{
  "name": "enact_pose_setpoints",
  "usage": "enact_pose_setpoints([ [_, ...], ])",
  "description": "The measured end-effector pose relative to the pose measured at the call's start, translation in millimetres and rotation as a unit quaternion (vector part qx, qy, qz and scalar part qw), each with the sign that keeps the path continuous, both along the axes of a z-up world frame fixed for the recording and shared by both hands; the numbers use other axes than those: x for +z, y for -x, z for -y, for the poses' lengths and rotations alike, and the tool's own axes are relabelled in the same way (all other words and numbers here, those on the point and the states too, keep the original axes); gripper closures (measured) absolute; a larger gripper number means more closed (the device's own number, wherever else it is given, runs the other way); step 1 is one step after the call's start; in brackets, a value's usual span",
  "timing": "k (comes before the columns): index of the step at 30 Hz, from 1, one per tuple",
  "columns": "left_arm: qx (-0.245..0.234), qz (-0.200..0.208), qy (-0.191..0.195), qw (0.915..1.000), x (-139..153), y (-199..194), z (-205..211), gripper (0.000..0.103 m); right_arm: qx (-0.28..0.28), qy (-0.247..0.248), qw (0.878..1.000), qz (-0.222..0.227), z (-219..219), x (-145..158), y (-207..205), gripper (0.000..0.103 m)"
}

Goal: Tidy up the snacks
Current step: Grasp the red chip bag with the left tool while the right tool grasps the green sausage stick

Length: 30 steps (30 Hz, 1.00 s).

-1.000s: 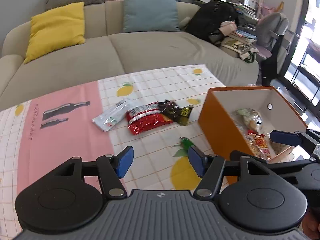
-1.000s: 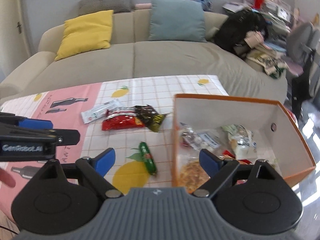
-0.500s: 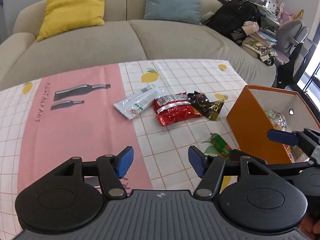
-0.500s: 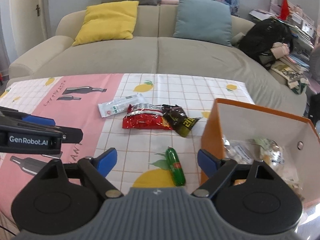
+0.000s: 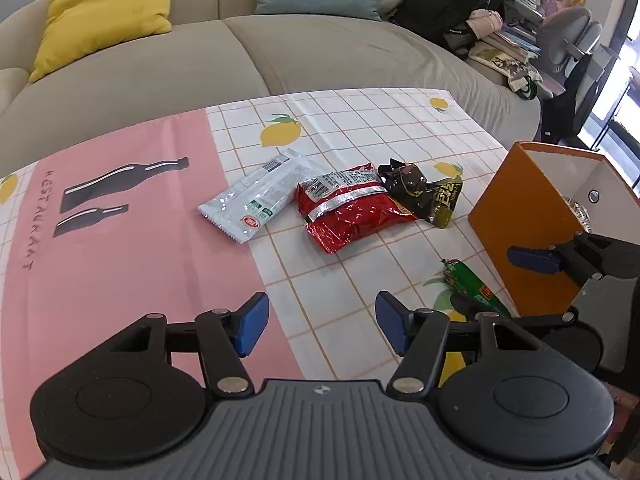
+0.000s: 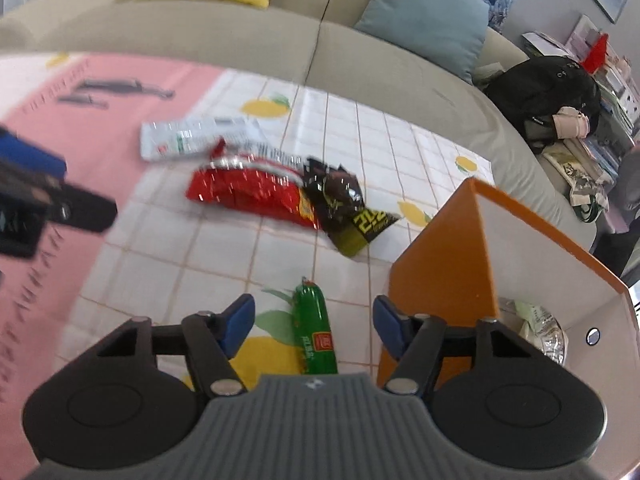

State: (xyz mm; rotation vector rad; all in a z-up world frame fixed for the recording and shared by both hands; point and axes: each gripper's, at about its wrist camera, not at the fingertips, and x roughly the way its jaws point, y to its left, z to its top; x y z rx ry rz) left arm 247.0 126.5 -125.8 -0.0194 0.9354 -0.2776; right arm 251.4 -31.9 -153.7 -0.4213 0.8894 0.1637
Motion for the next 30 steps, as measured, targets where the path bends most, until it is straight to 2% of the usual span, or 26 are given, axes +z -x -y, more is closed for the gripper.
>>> enact_pose_setpoints([
  [4,-0.012,-0.003,-0.001,0.9999,-9,-15,1,0.035,0.006,0.026,1.000,-0.004,-3,-15,-4,0.043],
  [7,-0.020,-0.005,0.000,0.9998,-15,-25,5,0.037,-0.002,0.020,1.000,-0.018,0,-22,-10,0.050],
  [10,-0.026,-0.005,0.005,0.9996,-20,-33,9,0.038,-0.014,-0.008,1.000,-0.024,6,-23,-16,0.058],
  [13,-0.029,-0.003,0.001,0.9996,-26,-42,14,0.038,-0.016,-0.029,0.999,-0.032,5,-24,-23,0.077],
  [18,-0.034,0.002,0.005,0.9994,-37,-56,23,0.039,-0.021,-0.071,0.996,-0.044,3,-25,-36,0.079],
  [21,-0.028,-0.003,0.006,0.9996,-45,-65,28,0.045,-0.034,-0.107,0.992,-0.058,6,-26,-44,0.080],
  [24,-0.025,-0.008,0.008,0.9996,-53,-72,32,0.052,-0.041,-0.124,0.989,-0.064,8,-26,-46,0.080],
  [26,-0.017,-0.008,0.008,0.9998,-56,-74,34,0.064,-0.037,-0.124,0.990,-0.061,7,-28,-45,0.080],
  [30,0.006,-0.009,0.021,0.9997,-57,-75,31,0.074,-0.032,-0.128,0.989,-0.060,8,-29,-44,0.078],
])
